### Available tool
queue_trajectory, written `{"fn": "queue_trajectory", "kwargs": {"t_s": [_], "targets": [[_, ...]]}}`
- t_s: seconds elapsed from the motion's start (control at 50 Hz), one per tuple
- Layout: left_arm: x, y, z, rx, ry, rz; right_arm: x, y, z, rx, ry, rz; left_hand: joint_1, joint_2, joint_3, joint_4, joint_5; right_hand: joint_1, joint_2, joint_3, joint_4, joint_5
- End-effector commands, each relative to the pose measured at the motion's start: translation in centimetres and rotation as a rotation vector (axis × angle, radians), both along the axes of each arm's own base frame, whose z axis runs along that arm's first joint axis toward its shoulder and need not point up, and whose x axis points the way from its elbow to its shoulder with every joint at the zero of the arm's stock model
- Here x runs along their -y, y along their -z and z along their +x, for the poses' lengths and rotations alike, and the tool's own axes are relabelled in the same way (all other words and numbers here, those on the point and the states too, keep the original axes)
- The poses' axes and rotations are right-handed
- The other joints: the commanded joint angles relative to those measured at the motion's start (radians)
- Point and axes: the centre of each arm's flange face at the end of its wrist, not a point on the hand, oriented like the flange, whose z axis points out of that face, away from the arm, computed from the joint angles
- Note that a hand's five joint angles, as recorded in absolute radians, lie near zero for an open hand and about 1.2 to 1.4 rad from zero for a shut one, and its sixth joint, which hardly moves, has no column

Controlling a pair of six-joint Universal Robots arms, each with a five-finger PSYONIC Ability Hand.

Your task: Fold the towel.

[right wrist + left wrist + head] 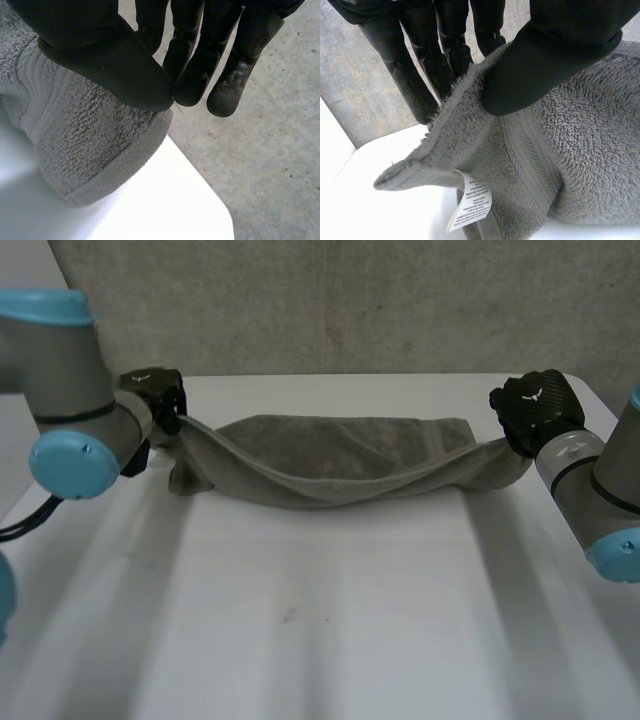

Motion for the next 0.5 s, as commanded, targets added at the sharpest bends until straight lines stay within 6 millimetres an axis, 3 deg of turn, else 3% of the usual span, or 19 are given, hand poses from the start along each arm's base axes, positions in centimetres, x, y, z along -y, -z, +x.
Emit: {"fn": "queue_trajectory", "kwargs": {"t_s": [0.02, 0.1, 0.16, 0.2, 0.28, 0.4, 0.44, 0.5], "targets": [[-3.3, 2.8, 1.5, 0.087, 0.049, 0.025, -1.8, 0.1, -0.5, -0.023, -0.001, 0.083, 0.204, 0.178, 0.18, 0.178, 0.185, 0.15, 0.07, 0.038, 0.037, 0.121], [-5.7, 4.0, 2.4, 0.178, 0.074, 0.075, -3.9, -0.7, -1.0, -0.044, -0.01, 0.173, 0.204, 0.178, 0.18, 0.178, 0.185, 0.15, 0.07, 0.038, 0.037, 0.121], [-9.3, 4.8, 3.8, 0.26, 0.096, 0.141, -5.1, -0.6, -1.1, -0.059, -0.036, 0.233, 0.204, 0.178, 0.18, 0.178, 0.185, 0.15, 0.07, 0.038, 0.037, 0.121], [-10.5, 4.9, 4.3, 0.28, 0.101, 0.159, -5.8, -0.6, -1.2, -0.074, -0.051, 0.26, 0.204, 0.178, 0.18, 0.178, 0.185, 0.15, 0.07, 0.038, 0.037, 0.121], [-13.6, 4.6, 6.0, 0.329, 0.104, 0.183, -7.8, -1.4, -2.5, -0.137, -0.058, 0.309, 0.204, 0.178, 0.18, 0.178, 0.185, 0.15, 0.07, 0.038, 0.037, 0.121], [-16.7, 3.8, 7.1, 0.386, 0.138, 0.164, -9.8, -1.8, -4.3, -0.242, -0.046, 0.347, 0.204, 0.178, 0.18, 0.178, 0.185, 0.15, 0.07, 0.038, 0.037, 0.121], [-18.7, 3.1, 7.7, 0.444, 0.163, 0.137, -11.4, -2.3, -5.0, -0.315, -0.056, 0.36, 0.204, 0.178, 0.18, 0.178, 0.185, 0.15, 0.07, 0.038, 0.037, 0.121], [-19.6, 2.8, 7.9, 0.477, 0.176, 0.121, -12.8, -3.4, -5.8, -0.364, -0.047, 0.355, 0.204, 0.178, 0.18, 0.178, 0.185, 0.15, 0.07, 0.038, 0.037, 0.121]]}}
